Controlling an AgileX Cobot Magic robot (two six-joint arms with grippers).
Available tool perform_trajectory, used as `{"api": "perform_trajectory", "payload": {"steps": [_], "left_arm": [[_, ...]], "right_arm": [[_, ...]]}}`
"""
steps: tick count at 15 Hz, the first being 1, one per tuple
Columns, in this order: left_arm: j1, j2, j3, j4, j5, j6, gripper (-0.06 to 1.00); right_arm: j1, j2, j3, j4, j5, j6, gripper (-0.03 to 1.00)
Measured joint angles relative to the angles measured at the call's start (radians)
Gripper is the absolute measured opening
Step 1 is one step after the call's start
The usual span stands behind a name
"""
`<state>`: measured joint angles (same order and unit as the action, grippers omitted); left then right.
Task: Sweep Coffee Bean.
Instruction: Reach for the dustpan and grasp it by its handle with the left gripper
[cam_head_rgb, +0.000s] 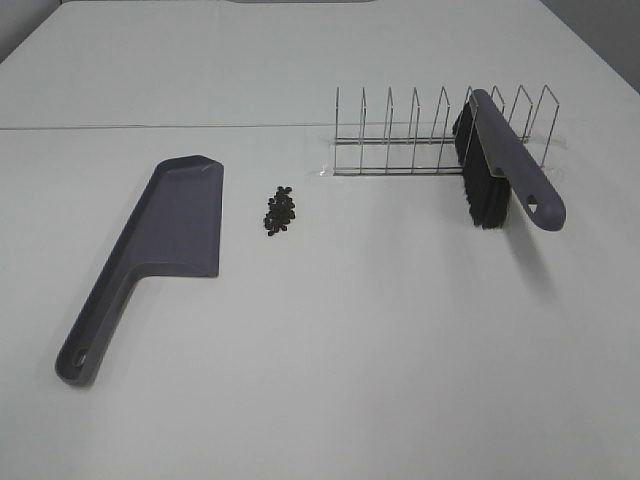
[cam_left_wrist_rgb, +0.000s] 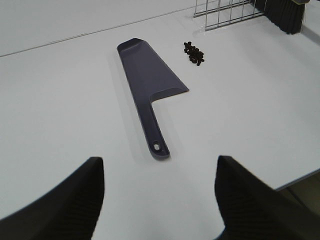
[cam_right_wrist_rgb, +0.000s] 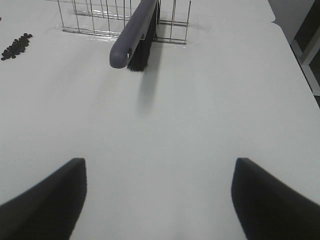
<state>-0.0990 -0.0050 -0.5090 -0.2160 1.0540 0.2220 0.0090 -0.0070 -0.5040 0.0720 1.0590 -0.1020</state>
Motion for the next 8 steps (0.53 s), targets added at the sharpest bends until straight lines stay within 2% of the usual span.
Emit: {"api": "perform_trajectory", "payload": {"steps": [8], "left_arm": [[0.0, 0.0, 0.0, 0.0, 0.0, 0.0, 0.62]], "right_arm": [[0.0, 0.0, 0.0, 0.0, 0.0, 0.0, 0.75]]}}
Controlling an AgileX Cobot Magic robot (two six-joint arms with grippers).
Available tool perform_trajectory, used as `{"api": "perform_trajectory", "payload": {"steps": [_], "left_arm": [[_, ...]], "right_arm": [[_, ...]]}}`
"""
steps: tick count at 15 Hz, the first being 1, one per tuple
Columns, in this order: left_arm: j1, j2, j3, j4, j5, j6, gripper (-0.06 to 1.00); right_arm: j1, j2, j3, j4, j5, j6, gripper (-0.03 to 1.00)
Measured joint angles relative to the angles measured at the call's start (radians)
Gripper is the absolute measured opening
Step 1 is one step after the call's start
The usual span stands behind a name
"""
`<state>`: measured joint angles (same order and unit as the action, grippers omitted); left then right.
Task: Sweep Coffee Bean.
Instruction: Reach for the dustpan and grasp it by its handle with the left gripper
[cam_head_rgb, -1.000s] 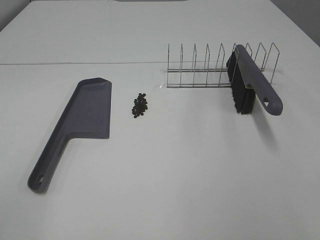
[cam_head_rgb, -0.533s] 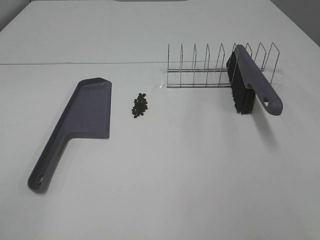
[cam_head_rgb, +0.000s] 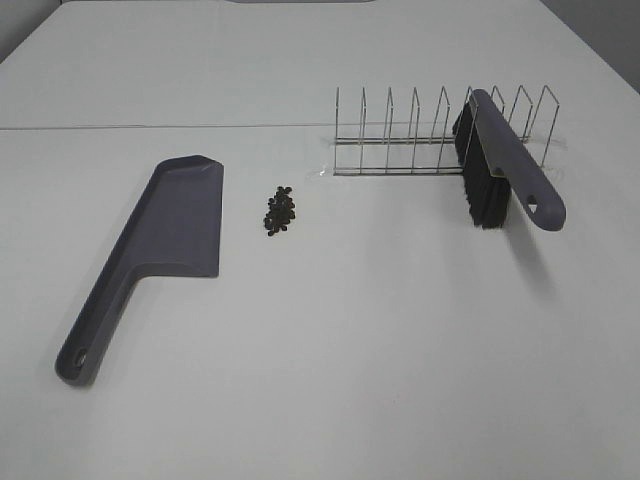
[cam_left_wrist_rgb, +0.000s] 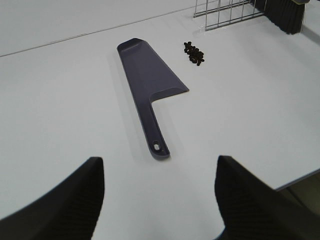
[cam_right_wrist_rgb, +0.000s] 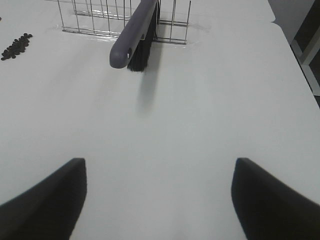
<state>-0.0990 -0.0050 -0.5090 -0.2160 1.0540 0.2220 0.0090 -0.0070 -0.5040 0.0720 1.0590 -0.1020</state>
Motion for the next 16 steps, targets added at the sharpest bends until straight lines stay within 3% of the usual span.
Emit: {"api": "perform_trajectory", "payload": {"steps": [16], "left_arm": [[0.0, 0.0, 0.0, 0.0, 0.0, 0.0, 0.62]], "right_arm": [[0.0, 0.0, 0.0, 0.0, 0.0, 0.0, 0.75]]}}
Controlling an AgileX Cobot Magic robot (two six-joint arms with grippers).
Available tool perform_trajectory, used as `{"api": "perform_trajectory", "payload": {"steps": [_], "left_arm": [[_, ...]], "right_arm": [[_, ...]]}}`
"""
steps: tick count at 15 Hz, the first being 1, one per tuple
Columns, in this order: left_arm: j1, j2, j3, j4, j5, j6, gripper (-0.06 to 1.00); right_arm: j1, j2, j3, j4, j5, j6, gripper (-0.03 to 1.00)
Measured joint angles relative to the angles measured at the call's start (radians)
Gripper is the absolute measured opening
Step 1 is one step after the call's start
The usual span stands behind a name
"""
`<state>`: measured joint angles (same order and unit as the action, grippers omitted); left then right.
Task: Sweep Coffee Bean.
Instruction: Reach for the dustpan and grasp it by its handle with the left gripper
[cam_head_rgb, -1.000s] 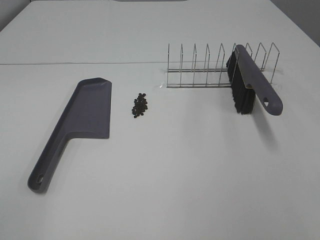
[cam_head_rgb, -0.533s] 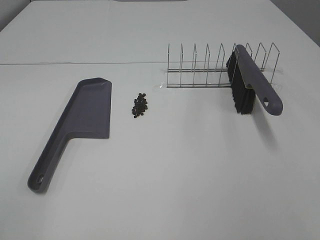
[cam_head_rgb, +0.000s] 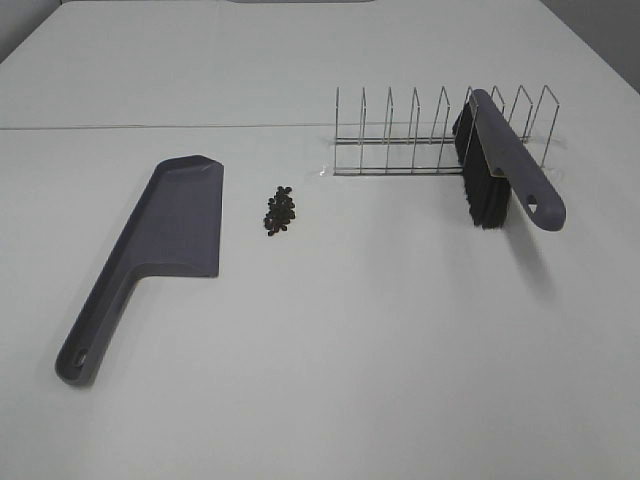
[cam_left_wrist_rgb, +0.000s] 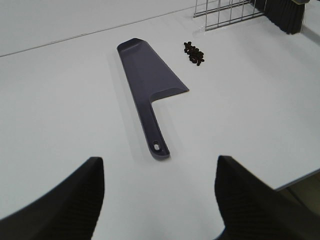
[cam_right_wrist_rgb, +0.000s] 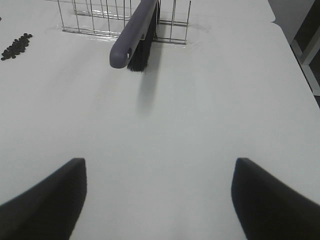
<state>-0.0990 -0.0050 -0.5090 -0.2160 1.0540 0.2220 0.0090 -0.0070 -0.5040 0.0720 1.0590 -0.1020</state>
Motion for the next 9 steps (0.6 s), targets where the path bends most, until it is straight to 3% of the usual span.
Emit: {"api": "perform_trajectory", "payload": {"steps": [9], "left_arm": [[0.0, 0.0, 0.0, 0.0, 0.0, 0.0, 0.62]], "right_arm": [[0.0, 0.0, 0.0, 0.0, 0.0, 0.0, 0.75]]}}
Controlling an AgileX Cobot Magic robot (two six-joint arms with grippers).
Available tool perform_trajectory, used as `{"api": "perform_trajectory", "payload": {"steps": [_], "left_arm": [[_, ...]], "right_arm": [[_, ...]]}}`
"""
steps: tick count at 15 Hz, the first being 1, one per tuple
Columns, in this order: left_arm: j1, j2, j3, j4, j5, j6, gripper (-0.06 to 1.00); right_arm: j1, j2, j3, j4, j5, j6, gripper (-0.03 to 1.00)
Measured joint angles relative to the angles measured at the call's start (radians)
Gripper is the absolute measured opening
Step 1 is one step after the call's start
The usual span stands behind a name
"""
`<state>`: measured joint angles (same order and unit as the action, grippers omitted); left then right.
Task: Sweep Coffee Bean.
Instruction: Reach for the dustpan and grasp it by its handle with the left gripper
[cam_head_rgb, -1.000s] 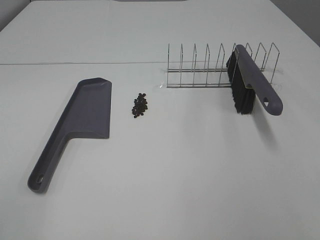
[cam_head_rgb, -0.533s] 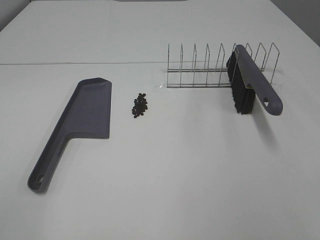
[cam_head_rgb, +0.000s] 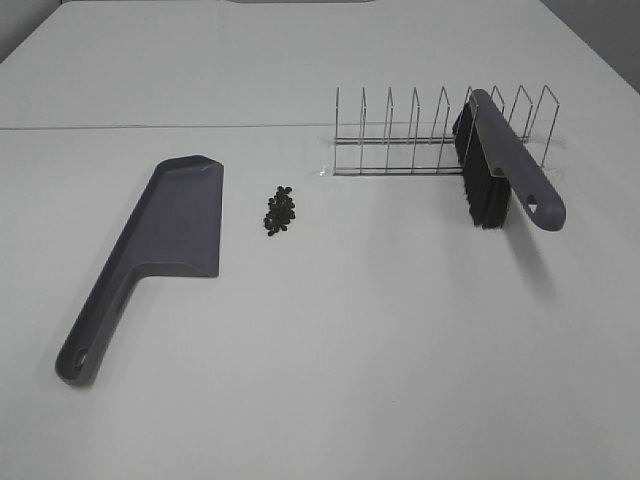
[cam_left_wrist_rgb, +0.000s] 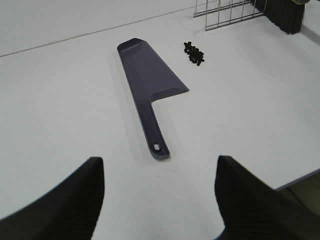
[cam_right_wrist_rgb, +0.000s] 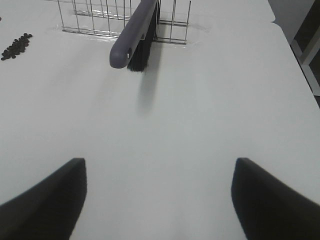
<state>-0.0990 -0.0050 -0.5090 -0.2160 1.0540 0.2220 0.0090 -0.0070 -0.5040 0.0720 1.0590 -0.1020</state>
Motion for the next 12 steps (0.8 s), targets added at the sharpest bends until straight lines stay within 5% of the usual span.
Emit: {"api": "perform_trajectory", "payload": {"steps": [12], "left_arm": [[0.0, 0.0, 0.0, 0.0, -0.004, -0.003, 0.62]], "right_arm": [[0.0, 0.0, 0.0, 0.0, 0.0, 0.0, 0.75]]}}
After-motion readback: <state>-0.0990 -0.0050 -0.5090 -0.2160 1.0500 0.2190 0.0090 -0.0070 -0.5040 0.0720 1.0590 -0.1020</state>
